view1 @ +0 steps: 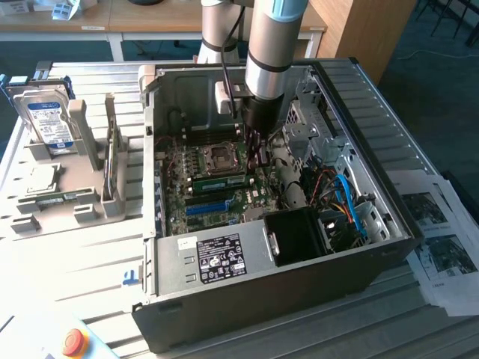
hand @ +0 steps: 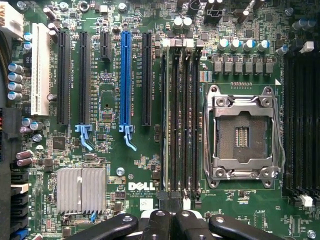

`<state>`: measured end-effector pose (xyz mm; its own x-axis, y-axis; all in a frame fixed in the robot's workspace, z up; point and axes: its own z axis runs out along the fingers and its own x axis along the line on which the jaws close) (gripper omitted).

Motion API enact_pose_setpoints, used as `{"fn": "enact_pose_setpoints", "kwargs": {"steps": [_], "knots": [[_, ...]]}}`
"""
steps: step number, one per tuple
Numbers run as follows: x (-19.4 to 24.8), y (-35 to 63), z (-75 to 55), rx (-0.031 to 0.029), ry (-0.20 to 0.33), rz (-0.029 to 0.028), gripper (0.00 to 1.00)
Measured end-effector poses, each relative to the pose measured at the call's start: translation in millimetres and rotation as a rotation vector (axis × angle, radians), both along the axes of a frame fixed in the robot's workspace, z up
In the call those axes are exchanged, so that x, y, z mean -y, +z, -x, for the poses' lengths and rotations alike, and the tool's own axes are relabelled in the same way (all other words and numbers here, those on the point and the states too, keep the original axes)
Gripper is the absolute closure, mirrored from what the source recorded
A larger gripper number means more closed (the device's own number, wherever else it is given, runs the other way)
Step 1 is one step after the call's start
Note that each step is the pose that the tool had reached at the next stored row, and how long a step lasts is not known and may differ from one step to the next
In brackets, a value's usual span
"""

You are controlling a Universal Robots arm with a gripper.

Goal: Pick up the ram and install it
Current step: 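Press down the ram until it locks into place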

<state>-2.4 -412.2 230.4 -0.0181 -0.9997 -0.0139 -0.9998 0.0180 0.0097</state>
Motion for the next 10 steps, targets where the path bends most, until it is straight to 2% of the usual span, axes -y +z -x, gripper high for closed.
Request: {"fn": "enact_pose_setpoints", "kwargs": {"steps": [10], "knots": [[0.0,-1.4,0.0,0.0001,0.0,-0.0002,0.9]]}}
